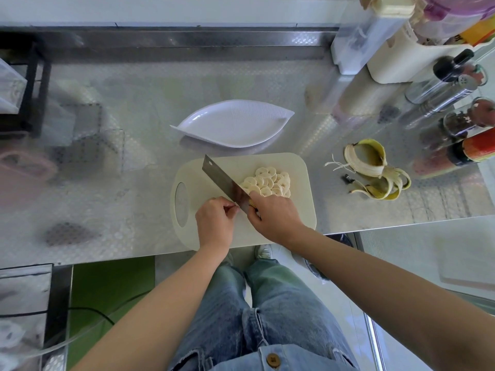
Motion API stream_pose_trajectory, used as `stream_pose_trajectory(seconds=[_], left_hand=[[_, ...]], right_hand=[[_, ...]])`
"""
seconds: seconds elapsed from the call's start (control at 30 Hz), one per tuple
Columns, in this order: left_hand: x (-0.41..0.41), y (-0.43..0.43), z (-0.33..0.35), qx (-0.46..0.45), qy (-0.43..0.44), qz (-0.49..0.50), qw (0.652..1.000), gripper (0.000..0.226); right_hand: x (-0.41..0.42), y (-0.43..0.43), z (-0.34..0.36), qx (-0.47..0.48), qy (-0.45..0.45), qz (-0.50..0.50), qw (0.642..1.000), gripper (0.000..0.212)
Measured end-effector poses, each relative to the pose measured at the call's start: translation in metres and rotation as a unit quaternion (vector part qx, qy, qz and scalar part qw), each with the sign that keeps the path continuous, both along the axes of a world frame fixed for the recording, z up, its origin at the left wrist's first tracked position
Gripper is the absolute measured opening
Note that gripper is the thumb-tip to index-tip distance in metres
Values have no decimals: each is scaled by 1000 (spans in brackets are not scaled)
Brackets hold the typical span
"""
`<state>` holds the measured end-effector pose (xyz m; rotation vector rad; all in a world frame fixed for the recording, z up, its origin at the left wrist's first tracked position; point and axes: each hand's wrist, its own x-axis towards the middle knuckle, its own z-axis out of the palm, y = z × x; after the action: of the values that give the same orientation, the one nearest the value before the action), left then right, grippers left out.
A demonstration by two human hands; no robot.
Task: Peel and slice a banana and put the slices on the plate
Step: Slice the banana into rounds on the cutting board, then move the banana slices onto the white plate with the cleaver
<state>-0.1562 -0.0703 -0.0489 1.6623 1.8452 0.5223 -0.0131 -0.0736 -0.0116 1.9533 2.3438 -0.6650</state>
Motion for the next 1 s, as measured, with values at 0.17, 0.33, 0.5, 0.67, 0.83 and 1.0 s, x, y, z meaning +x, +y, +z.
stream_pose_trajectory(seconds=[0.17, 0.33, 0.5, 0.67, 0.83, 1.0], left_hand=[[-1, 1, 0, -7, -1, 2, 1000, 10], [-4, 2, -3, -7, -6, 4, 1000, 13], [-3, 5, -2, -1, 4, -18, 1000, 8], [-3, 7, -2, -2, 12, -23, 1000, 16], [-6, 12, 8, -34, 8, -18, 999, 25], [13, 21, 41, -130, -221, 58, 965, 48]], right_hand=[[-4, -2, -6, 1, 7, -10, 1000, 20], [-1, 0, -4, -11, 16, -16, 1000, 22], [8, 0, 8, -9, 47, -37, 998, 26], [25, 4, 20, 9, 88, -103, 991, 21], [34, 7, 29, 27, 68, -115, 991, 27], [34, 5, 37, 83, -6, -84, 993, 14]])
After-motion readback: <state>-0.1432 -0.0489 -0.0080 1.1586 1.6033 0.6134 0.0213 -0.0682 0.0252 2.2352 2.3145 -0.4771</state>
